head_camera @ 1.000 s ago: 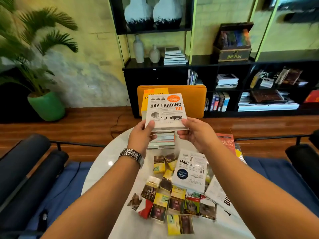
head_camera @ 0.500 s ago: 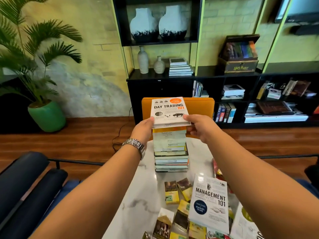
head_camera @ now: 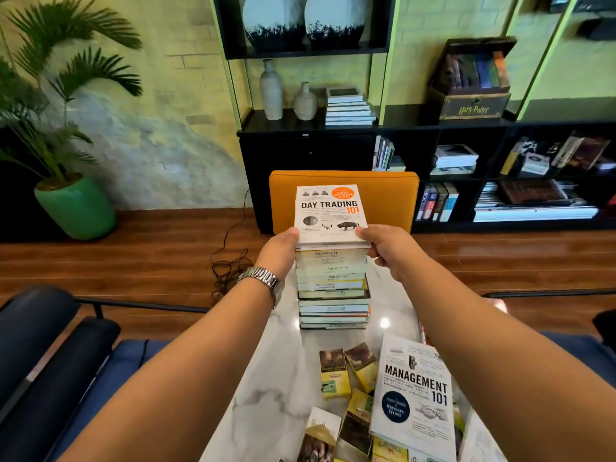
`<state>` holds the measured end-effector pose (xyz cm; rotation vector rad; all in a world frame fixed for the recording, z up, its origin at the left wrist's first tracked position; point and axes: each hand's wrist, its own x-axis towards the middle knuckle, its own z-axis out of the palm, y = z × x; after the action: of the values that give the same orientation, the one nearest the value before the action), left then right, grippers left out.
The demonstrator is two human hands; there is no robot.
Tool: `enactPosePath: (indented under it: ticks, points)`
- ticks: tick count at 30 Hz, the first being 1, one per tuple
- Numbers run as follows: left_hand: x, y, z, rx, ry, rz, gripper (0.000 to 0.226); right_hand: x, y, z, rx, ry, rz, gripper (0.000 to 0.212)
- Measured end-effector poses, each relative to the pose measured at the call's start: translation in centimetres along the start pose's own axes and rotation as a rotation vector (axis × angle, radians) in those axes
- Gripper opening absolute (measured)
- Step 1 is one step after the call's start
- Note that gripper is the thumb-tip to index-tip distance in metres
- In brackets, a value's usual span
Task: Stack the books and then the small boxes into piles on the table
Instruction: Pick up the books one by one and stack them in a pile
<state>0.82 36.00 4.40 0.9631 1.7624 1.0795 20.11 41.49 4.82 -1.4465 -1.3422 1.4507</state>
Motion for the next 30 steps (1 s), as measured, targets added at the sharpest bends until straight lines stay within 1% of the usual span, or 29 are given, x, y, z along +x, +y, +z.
enactPosePath:
  ticks: [6, 8, 10, 12, 14, 17, 19, 21, 23, 25, 27, 28, 30]
  points:
    - [1.0, -1.3, 0.3, -0.01, 0.018, 0.013, 0.034, -0.9, -0.2, 0.2, -0.003, -0.015, -0.048, 0.016]
    - [1.9, -2.1, 0.3, -0.041, 0.021, 0.004, 0.045, -1.0, -0.2, 0.2, -0.003, -0.019, -0.064, 0.016]
    - [2.1, -2.3, 0.2, -0.069, 0.011, -0.007, 0.039, -1.2, -0.1, 0.2, 0.006, -0.021, -0.072, 0.016]
    - [1.1, -1.6, 0.2, -0.101, 0.007, -0.035, 0.032, -1.3, 0.1, 0.2, -0.005, -0.019, -0.076, 0.021]
    - [0.4, -1.3, 0.4, -0.13, 0.021, -0.07, 0.034, -1.5, 0.4, 0.0, -0.051, -0.01, -0.063, 0.028]
    - [-0.6, -1.8, 0.9, -0.135, 0.029, -0.056, 0.03, -2.2, 1.2, -0.3, -0.086, 0.021, 0.003, 0.043]
    - [-1.6, -3.1, 1.5, -0.174, 0.026, -0.066, 0.029, -3.1, 2.1, -0.6, -0.068, 0.024, 0.034, 0.041]
    - [-3.1, -4.7, 2.4, -0.198, 0.028, -0.089, 0.031, -4.3, 3.2, -1.0, -0.051, -0.002, 0.043, 0.032]
    - [-4.3, -6.5, 3.6, -0.175, 0.001, -0.123, 0.041, -5.7, 4.9, -1.8, -0.072, -0.027, 0.061, 0.025]
    - [-6.0, -7.5, 5.0, -0.131, -0.03, -0.147, 0.037, -7.1, 6.7, -2.8, -0.11, -0.038, 0.072, 0.028]
    - [-7.4, -8.6, 6.6, -0.083, -0.108, -0.198, 0.038, -8.3, 8.7, -4.3, -0.147, -0.042, 0.084, 0.03]
    - [-8.5, -8.9, 7.5, -0.064, -0.169, -0.224, 0.035, -9.2, 9.9, -5.3, -0.174, -0.035, 0.085, 0.032]
    - [-10.6, -9.6, 9.3, -0.046, -0.268, -0.236, 0.021, -10.9, 12.0, -7.3, -0.236, -0.01, 0.085, 0.037]
